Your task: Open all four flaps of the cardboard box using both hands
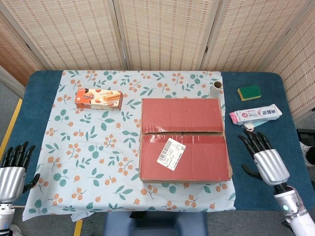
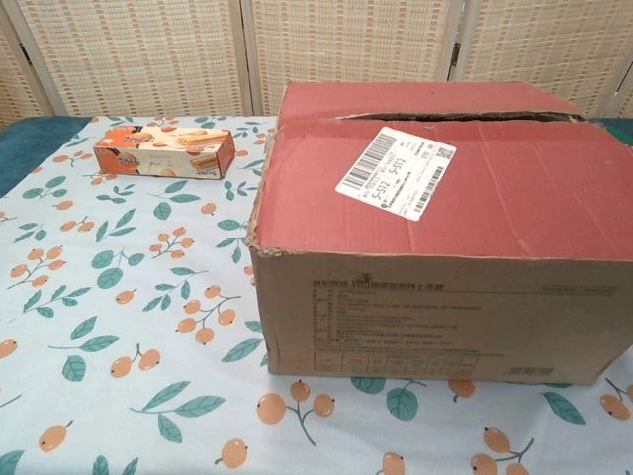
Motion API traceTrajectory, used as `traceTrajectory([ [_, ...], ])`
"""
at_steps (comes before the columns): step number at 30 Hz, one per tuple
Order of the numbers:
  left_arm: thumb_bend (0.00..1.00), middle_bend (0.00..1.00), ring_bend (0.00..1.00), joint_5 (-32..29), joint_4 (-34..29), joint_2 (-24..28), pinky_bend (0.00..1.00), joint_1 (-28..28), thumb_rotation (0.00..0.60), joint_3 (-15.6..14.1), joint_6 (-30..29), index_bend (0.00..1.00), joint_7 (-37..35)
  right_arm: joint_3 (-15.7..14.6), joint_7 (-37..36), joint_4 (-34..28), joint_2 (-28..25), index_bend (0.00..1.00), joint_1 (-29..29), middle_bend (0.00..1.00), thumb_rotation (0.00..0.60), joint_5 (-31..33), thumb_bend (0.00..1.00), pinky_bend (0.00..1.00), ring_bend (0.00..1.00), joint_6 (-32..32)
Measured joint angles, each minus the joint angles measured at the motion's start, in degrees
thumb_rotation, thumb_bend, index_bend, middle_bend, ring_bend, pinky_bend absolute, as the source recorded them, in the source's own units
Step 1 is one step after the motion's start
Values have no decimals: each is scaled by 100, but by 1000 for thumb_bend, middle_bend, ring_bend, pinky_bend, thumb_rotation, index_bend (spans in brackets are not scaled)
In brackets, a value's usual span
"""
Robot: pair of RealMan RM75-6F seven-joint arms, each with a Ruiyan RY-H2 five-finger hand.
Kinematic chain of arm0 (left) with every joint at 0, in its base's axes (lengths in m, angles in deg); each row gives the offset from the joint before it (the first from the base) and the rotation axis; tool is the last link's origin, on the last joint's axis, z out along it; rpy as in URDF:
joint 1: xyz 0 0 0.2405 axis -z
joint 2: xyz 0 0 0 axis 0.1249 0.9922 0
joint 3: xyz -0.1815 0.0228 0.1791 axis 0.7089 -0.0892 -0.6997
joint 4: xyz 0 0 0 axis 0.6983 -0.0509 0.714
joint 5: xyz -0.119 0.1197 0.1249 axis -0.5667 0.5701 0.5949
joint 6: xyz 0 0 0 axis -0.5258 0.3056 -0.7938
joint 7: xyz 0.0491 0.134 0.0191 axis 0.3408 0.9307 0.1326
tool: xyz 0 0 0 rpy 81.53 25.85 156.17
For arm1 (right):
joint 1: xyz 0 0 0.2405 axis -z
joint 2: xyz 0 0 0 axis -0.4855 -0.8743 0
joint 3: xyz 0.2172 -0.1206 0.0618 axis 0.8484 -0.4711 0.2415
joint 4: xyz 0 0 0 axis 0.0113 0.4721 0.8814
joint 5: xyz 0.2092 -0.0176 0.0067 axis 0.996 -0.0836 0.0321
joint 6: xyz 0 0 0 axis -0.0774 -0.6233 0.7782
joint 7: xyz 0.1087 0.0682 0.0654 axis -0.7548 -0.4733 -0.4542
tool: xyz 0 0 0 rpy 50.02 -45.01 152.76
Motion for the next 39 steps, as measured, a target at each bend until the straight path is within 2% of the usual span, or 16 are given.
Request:
traceTrajectory([
  [7,334,12,65,-15,-13,92,0,-5,600,7,4,0,-389,467,619,-680,-137,0,-541,0,600,413,347,0,0,-485],
  [15,335,12,67,-220,21,160,0,-34,600,100,-11,0,-606,844,1204,-884,15,0,-1183,0,600,1135,346,0,0,-1118],
  [21,334,12,67,-244,15,269,0,-42,600,117,20,0,-926,1014,1250,-432,454,0,-1581,0,600,1446,346,0,0,-1398],
  [30,334,12,67,-320,-32,357,0,-52,600,117,93,0,-1086,1102,1190,415,1114,0,-2118,0,600,1788,346,0,0,-1759],
  [39,334,12,67,-301,-9,403,0,-59,600,115,87,0,-1245,1291,1242,750,1371,0,-2424,0,600,2037,346,0,0,-1766],
])
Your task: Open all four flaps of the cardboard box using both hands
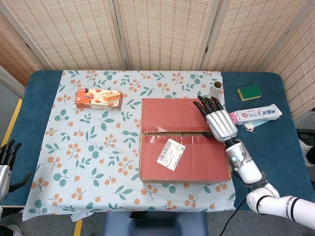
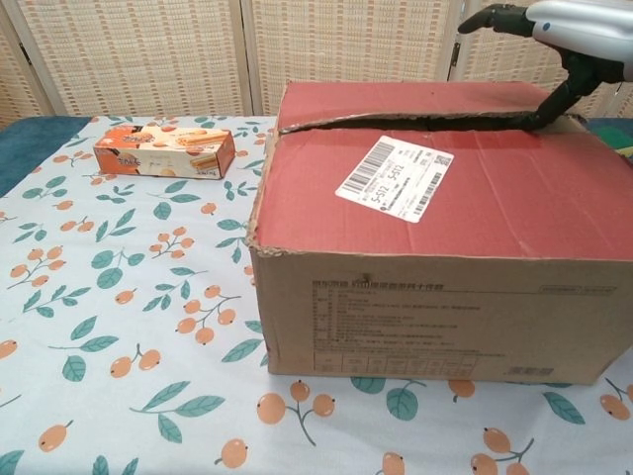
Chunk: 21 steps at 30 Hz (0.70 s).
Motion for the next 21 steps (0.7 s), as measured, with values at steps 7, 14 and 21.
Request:
traceTrajectory([
  [7,335,12,67,-88,64,-9,0,10,600,46,22,0,-83,358,-94,43,-87,0,-244,0,600,291,346,0,0,-10],
  [14,334,12,66,-366,192,-46,0,18,600,151,126,0,-178,657,78,-92,-390,0,-410,0,600,663,346,0,0,61],
  [21,334,12,66,-686,364,-45,0,73,600,239,440,0,-455,984,203,406,-480,0,-942,0,600,1647,346,0,0,-513],
])
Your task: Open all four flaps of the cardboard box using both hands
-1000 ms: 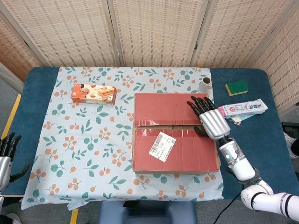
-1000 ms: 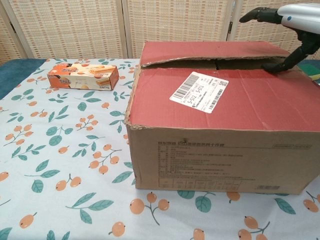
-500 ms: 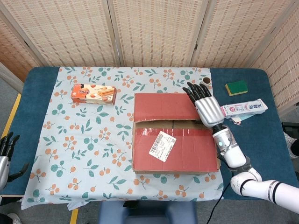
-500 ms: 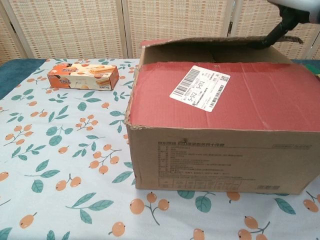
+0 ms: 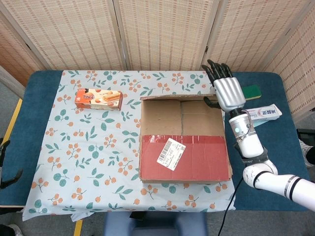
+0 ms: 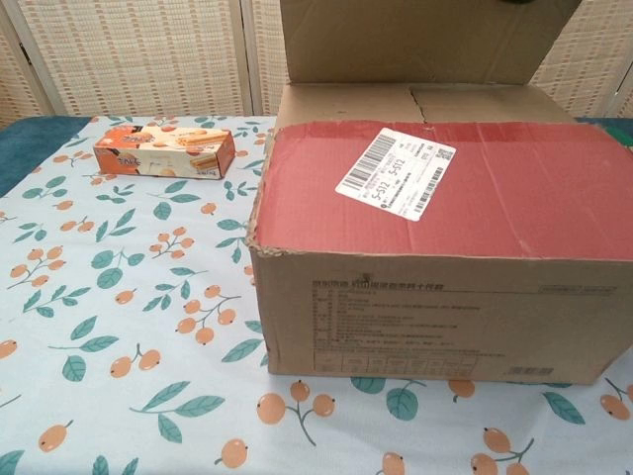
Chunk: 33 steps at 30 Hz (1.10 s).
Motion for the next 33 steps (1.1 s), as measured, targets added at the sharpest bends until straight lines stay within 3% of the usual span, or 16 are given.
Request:
traceTrajectory([
  [9,334,12,67,-221,177,-17,0,87,600,73,290,0,-173,175,40,1617,284,0,-909,0,600,771,346,0,0,-882],
  [13,334,12,67,-327,270,-31,0,133,600,96,432,0,-206,154,-167,2250,474,0,-1163,0,600,803,346,0,0,-1174],
  [17,334,12,67,-386,319,-59,0,164,600,105,506,0,-162,80,-573,2383,503,0,-1171,0,600,526,346,0,0,-1229],
  [20,334,12,67,-374,311,-78,0,174,600,102,498,0,-112,3,-888,2167,365,0,-1016,0,600,259,346,0,0,-1180],
  [26,334,12,67,-369,306,-105,0,204,600,84,527,0,31,-232,-1249,1049,-343,0,-469,0,600,-199,346,0,0,-1030],
  [33,334,12,68,-298,334,-112,0,298,600,56,644,0,56,-502,-2237,-690,-1814,0,296,0,600,-672,346,0,0,-1273],
])
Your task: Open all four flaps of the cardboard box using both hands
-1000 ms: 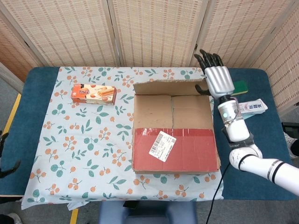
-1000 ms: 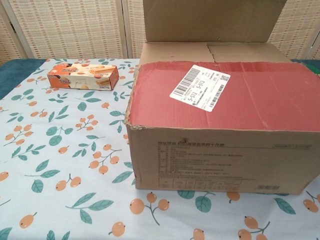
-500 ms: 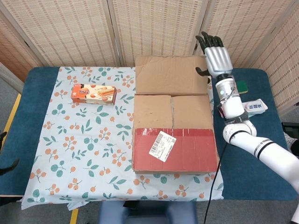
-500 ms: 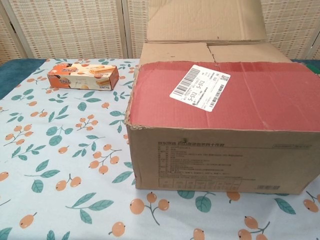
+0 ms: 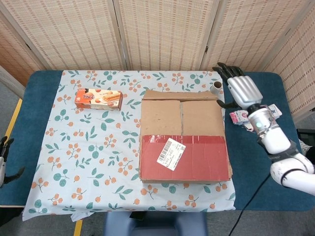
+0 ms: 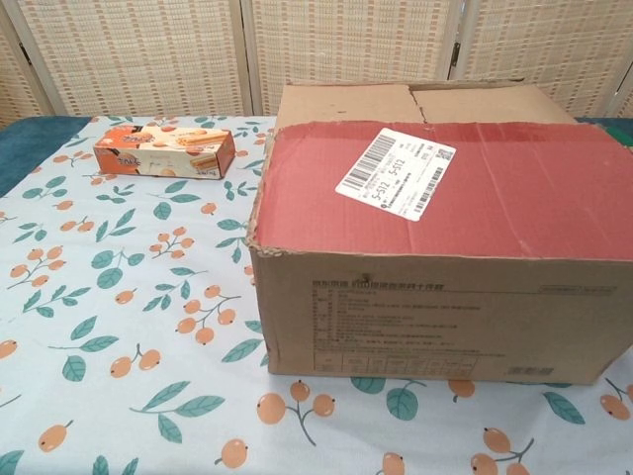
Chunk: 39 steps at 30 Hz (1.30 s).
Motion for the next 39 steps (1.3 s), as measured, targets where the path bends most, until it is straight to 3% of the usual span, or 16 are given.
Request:
traceTrajectory([
  [4,335,15,69,23,16,-20,0,19,600,3,-9,0,24,-89,-838,-481,-573,0,311,0,600,-348,345,0,0,-338],
  [11,334,21,74,167,211,-76,0,91,600,-40,69,0,-180,-220,-2471,-802,-824,0,692,0,600,-1095,347,2,0,-673],
  [19,334,21,75,314,407,-178,0,102,600,-37,-80,0,-324,-470,-5806,-619,-767,36,754,0,600,-2549,346,94,57,-708],
  [26,335,0,51,343,675,-379,0,89,600,5,-285,0,-211,-1305,-8880,305,-542,53,466,26,600,-4353,345,182,104,262],
  [30,335,0,51,274,694,-490,0,77,600,46,-397,0,125,-2058,-10212,1172,-290,52,179,40,600,-5135,346,194,117,1102],
  [33,335,0,51,234,700,-545,0,77,600,63,-421,0,207,-2539,-10783,1683,-28,52,-12,47,600,-5388,347,198,117,1602],
  [39,335,0,51,223,751,-606,0,112,600,61,-382,0,338,-2840,-10787,1983,279,52,-126,50,600,-5356,346,203,117,1989],
])
